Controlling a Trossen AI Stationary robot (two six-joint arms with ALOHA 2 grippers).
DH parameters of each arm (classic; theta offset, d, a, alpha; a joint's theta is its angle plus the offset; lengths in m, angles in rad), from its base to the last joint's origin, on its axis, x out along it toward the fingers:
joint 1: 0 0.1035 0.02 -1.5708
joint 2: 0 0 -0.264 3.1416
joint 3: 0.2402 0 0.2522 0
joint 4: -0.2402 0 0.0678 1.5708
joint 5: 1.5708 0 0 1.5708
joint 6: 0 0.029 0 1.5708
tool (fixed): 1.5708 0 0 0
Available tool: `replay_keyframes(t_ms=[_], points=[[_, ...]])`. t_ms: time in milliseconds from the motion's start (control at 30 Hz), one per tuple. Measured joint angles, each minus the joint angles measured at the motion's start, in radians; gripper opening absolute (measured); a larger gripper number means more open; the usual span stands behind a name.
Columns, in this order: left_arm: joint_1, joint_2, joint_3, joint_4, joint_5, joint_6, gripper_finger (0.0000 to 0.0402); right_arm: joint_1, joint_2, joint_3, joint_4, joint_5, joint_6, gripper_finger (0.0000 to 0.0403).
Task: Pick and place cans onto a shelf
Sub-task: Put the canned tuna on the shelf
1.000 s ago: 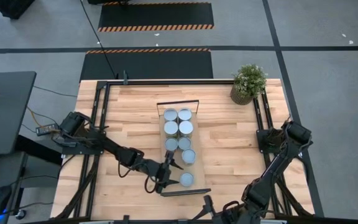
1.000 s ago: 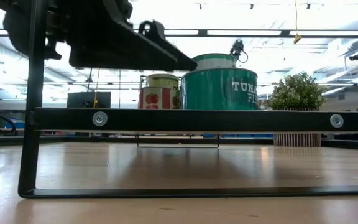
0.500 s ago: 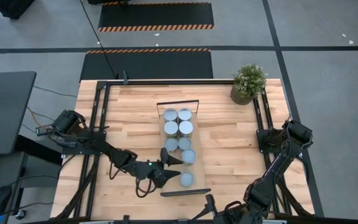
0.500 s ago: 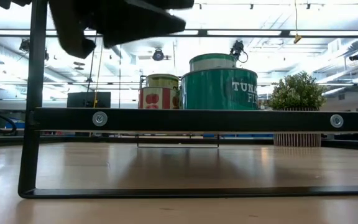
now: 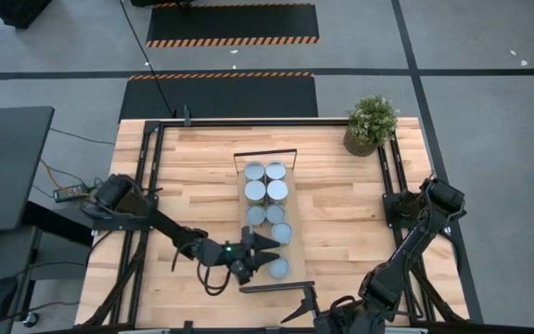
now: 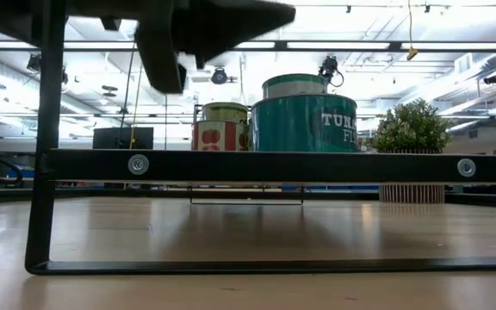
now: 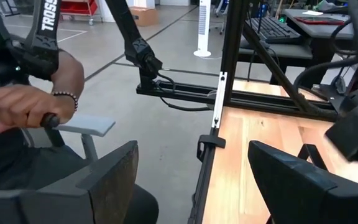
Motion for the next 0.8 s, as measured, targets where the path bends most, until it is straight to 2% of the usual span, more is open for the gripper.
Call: replay_keyframes(t_ms=[167, 267, 400, 633, 800], points=[[-0.008, 0.06, 0.021, 0.005, 0.046, 0.064, 0.0293, 0.007, -0.009, 0.0, -0.036, 0.004, -0.008, 0.031], [-0.005, 0.09, 0.036, -0.005, 0.101, 0.087, 0.0293, 0.018, -0.027, 0.0, -0.049, 0.04, -0.043, 0.031], [0.005, 0.119, 0.07, -0.001, 0.108, 0.095, 0.0293, 0.021, -0.046, 0.0, -0.066, 0.051, -0.071, 0.031], [0.023, 0.122, 0.106, 0.0, 0.118, 0.101, 0.0293, 0.021, -0.065, 0.0, -0.136, 0.087, -0.051, 0.031], [0.041, 0.122, 0.123, -0.06, 0.177, 0.101, 0.0293, 0.017, -0.065, 0.0, -0.134, 0.088, -0.052, 0.031]])
